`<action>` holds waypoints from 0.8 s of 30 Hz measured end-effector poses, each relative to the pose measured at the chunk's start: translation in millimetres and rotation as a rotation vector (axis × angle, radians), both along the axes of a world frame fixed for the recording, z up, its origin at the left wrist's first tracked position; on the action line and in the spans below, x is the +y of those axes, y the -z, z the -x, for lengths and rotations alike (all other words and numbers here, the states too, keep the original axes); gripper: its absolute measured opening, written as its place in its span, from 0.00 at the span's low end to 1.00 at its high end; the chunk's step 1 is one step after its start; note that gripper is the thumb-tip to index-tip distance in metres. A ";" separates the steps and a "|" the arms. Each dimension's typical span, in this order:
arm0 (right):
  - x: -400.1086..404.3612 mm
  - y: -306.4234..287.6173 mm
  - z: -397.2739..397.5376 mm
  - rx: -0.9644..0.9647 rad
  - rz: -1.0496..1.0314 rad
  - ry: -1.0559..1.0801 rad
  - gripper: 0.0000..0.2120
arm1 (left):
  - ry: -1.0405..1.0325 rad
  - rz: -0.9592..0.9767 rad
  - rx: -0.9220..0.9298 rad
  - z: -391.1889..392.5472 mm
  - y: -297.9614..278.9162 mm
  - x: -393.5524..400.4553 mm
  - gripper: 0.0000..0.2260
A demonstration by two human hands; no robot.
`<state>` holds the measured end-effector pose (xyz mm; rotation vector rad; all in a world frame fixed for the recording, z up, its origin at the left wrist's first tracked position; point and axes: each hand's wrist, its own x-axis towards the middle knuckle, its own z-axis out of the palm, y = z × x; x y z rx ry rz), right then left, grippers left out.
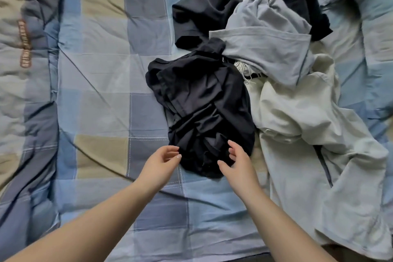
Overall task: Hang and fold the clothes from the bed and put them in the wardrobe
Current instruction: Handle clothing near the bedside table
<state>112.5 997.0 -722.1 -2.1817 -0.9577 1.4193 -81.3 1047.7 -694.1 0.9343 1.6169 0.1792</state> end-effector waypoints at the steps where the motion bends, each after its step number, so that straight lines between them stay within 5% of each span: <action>1: 1.2 8.6 1.4 -0.030 0.003 -0.021 0.32 | 0.003 -0.018 -0.003 -4.3 6.8 -1.4 0.14; 5: 12.3 38.9 12.1 -0.096 -0.034 -0.108 0.36 | 0.042 -0.022 -0.061 -15.3 34.3 -7.1 0.26; 12: 30.9 28.7 13.9 -0.033 -0.115 0.092 0.06 | 0.003 -0.147 0.004 -19.4 33.1 -0.2 0.16; 18: 35.2 -47.6 10.6 0.266 -0.164 0.479 0.10 | -0.397 -0.196 -0.110 -4.2 -30.0 17.0 0.05; 24: 46.1 -154.1 9.4 0.530 -0.247 0.612 0.16 | -0.442 -0.235 -0.277 6.7 -125.0 35.8 0.05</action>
